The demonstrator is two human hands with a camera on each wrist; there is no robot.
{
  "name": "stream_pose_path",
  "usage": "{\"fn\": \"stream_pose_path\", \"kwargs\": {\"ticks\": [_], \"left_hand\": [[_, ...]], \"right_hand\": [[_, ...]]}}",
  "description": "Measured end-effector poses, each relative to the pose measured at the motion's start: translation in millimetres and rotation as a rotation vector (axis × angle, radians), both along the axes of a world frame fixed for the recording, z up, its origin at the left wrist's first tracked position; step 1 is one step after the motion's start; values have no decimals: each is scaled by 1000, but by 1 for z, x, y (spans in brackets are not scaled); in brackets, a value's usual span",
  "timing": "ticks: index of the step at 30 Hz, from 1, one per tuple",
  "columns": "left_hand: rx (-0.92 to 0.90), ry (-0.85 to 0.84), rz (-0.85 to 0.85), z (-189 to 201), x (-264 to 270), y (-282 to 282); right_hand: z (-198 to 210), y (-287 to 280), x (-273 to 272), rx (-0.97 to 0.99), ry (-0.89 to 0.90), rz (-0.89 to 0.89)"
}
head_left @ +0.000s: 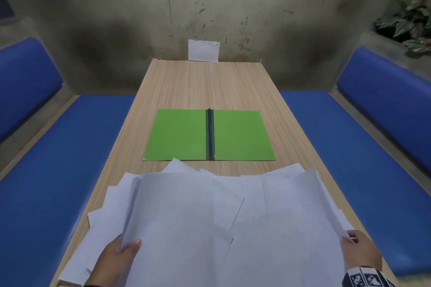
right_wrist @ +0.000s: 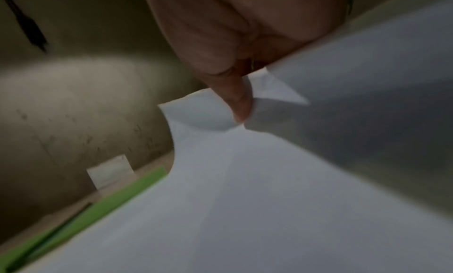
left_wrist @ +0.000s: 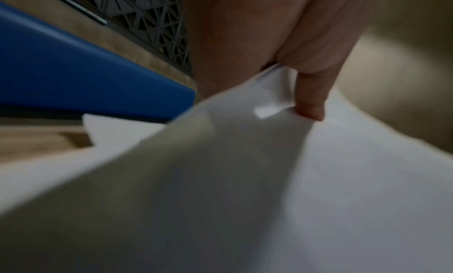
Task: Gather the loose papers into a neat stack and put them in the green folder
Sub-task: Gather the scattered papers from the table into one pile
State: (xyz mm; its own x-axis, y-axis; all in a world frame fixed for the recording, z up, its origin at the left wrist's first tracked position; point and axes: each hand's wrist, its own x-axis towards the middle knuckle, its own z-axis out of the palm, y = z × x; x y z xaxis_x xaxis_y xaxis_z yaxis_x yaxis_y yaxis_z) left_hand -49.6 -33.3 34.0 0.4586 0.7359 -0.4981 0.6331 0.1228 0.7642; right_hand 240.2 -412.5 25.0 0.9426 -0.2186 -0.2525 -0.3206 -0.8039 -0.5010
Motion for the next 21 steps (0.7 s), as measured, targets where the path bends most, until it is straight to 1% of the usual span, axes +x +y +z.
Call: {"fn": "stream_pose_path", "kwargs": {"ticks": [3,5,6,7,9,11,13,15,16,17,18,21], "left_hand": [[61,-109,-117,29,8,1],[62,-91,-312,45,16,8],[82,-27,-443,46,21,13],[140,68,-588,46,28,17],[359,234,-877,40,48,21],[597,316,-1113,30,70,16],[704,343,-1217,19,89,10],[749,396,-1291,9,102,4],[771,427,-1332,4,108,1],[789,460,-1374,0,112,-3],[803,491,-1411,-4,116,-5],[819,549,-1483,-17,125,-8]], "right_hand": [[20,2,2,104,-98,119],[33,4,8,126,-116,208],[37,5,12,117,-106,229],[39,6,15,116,-102,227],[42,10,17,136,-133,164],[45,14,13,171,-229,23],[47,16,9,235,-385,-120],[53,17,5,347,-527,-250],[56,16,4,420,-584,-279],[58,15,6,494,-632,-284],[60,13,8,550,-643,-273],[58,4,18,556,-565,-144]]}}
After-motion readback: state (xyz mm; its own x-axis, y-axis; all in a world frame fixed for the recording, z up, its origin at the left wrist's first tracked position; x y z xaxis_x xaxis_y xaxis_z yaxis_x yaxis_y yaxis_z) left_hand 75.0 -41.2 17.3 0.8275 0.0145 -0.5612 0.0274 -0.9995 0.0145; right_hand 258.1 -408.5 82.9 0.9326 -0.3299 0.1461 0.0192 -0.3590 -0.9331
